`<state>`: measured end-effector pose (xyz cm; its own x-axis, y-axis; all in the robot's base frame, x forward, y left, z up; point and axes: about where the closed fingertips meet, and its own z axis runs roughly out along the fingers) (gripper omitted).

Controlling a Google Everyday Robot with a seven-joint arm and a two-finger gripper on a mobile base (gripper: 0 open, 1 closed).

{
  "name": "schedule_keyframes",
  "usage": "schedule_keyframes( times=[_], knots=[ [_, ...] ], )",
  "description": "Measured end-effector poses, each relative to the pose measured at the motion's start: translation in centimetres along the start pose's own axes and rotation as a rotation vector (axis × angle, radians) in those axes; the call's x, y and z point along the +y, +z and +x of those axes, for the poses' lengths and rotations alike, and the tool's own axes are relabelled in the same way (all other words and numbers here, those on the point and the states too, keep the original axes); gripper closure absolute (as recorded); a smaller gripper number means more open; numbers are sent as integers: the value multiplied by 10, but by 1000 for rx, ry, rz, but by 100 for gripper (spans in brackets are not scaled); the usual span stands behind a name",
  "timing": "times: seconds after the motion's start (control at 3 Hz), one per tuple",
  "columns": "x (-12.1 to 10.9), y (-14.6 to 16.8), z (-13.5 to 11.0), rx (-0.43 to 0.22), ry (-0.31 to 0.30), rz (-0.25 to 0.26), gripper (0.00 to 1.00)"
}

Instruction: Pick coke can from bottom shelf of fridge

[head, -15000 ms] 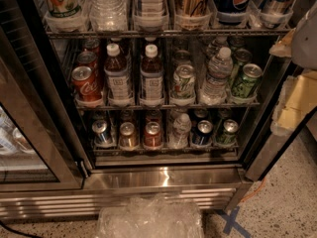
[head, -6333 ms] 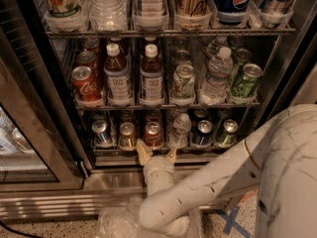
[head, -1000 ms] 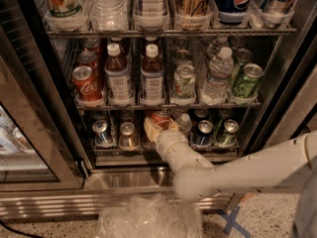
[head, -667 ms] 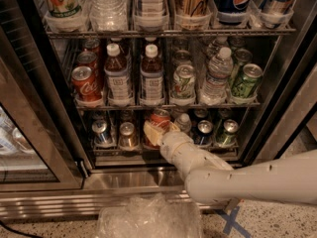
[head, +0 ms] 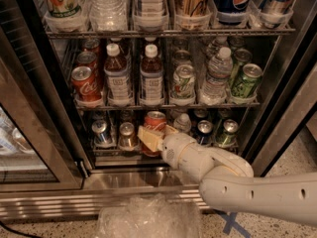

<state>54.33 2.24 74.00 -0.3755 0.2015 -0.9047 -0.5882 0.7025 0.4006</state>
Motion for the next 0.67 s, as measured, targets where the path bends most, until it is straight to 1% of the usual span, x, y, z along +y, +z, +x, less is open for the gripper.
schedule_keyframes(
  times=[0.33, 0.67],
  knots=[
    [28, -13, -16, -11, 17, -96, 100],
    [34, -13, -15, 2, 48, -118, 100]
  ],
)
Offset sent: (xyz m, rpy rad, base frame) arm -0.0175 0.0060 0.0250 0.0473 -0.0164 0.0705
